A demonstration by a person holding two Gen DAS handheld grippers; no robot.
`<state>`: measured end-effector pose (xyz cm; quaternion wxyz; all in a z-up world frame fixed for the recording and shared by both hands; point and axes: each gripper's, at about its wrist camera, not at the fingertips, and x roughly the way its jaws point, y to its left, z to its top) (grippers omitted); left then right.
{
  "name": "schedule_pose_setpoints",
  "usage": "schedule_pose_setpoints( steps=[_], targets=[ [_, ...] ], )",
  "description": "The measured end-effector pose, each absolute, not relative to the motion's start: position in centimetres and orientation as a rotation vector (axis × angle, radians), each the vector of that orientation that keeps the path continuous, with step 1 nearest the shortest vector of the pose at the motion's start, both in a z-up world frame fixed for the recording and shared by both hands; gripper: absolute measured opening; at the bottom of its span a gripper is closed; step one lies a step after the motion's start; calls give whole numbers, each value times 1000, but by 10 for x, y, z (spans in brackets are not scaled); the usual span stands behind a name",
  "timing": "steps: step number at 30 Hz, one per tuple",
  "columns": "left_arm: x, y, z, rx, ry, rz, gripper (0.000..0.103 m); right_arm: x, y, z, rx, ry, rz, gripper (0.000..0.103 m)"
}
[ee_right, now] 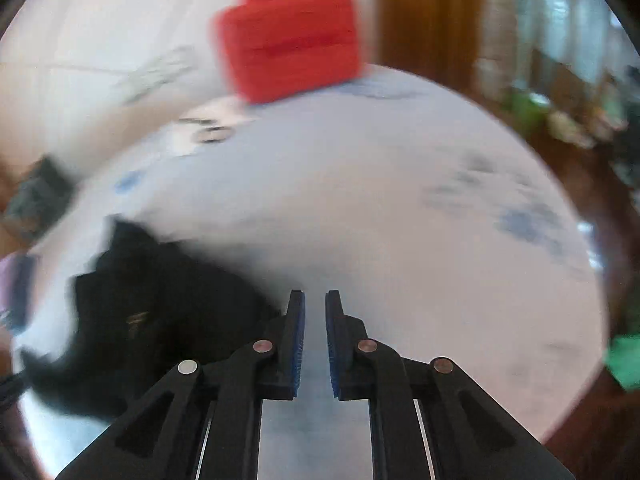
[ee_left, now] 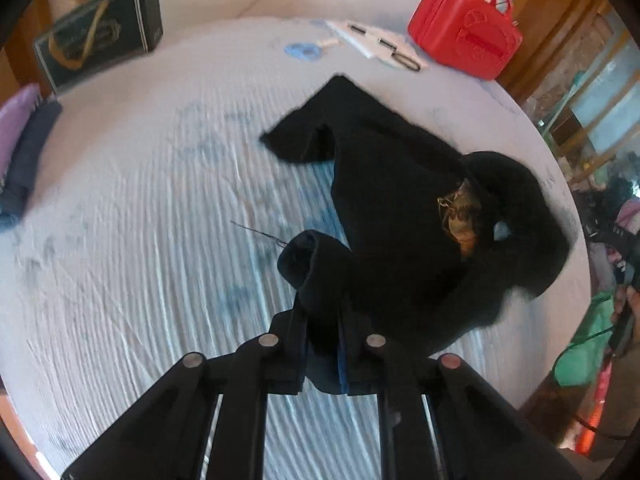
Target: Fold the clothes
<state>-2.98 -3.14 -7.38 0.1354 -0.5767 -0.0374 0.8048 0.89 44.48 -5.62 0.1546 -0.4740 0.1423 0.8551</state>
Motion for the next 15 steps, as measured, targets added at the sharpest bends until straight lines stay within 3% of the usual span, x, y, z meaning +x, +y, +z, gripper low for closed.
schedule_pose_setpoints(
  steps=[3,5,8,15],
  targets=[
    [-36,-32,-65,-1651,-104,2368,45,21,474,-61,-1355,435,2350,11],
    [-43,-32,-56,-1608,-104,2399,72,29,484,-63,-1358,526,2363,14],
    [-68,-23,-48,-1557,-81,2433,75,28,479,-72,-1403,606,2398,32],
    [-163,-6,-89,-1633,-53,2469,75,6,448,-107,-1553,670,2436,42]
  ],
)
